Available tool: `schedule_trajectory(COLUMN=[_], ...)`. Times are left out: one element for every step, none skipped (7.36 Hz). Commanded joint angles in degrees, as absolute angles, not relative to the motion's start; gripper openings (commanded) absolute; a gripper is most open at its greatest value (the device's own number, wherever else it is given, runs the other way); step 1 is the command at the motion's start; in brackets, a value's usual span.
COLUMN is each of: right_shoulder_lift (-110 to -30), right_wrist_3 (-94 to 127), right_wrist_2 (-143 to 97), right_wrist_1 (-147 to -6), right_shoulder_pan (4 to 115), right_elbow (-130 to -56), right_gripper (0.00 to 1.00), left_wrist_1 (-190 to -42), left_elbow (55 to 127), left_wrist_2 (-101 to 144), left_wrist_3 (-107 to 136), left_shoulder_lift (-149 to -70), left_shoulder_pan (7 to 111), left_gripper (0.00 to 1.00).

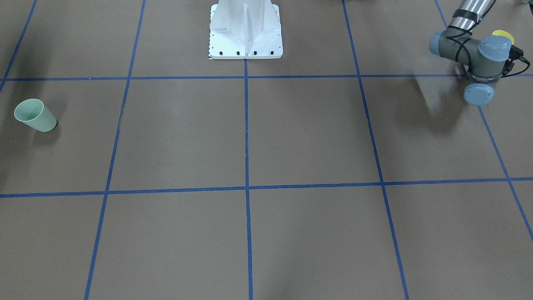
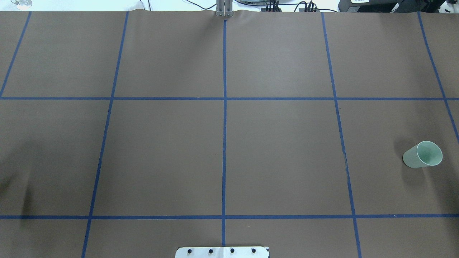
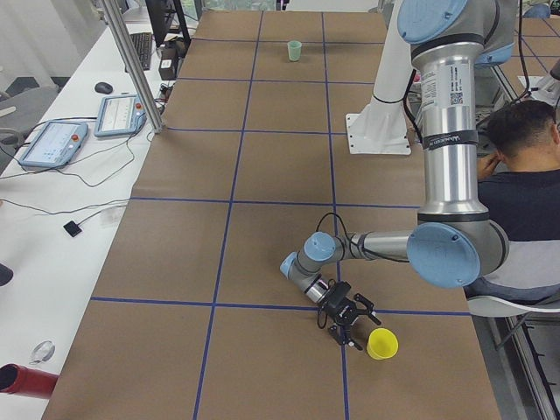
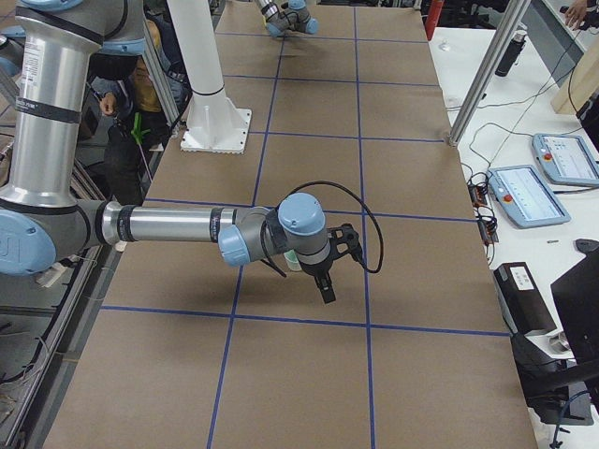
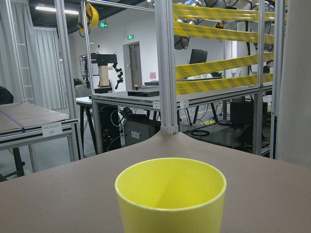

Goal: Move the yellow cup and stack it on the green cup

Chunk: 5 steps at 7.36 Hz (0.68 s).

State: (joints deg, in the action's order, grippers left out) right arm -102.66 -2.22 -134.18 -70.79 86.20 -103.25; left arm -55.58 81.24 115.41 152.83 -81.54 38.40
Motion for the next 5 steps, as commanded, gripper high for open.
schedule_trajectory(right_shoulder_lift=[-102.7, -102.7, -102.7, -102.6, -102.5], right_wrist_3=[-2.3, -2.3, -2.3, -2.2, -2.2], right_wrist_2=[-134.5, -134.5, -134.5, -134.5, -134.5], right_wrist_1=[-70.6, -70.6, -70.6, -70.6, -70.6], right_shoulder_pan=[86.1, 86.1, 86.1, 86.1, 86.1], right_elbow=[-103.2, -103.1, -103.2, -103.2, -103.2], right_gripper=[1.0, 1.0, 1.0, 1.0, 1.0], left_wrist_1=[-56.9, -57.8, -59.2, -60.5, -60.6], left_elbow=[79.1, 78.0, 76.7, 76.0, 76.1], left_wrist_2=[115.8, 115.9, 116.6, 116.7, 116.7], left_wrist_3=[154.1, 154.2, 154.2, 154.0, 153.2], left_shoulder_lift=[-80.2, -79.5, -79.1, -79.1, -79.1], left_shoulder_pan=[38.3, 38.3, 38.3, 38.2, 38.1], left_gripper=[1.0, 1.0, 1.0, 1.0, 1.0])
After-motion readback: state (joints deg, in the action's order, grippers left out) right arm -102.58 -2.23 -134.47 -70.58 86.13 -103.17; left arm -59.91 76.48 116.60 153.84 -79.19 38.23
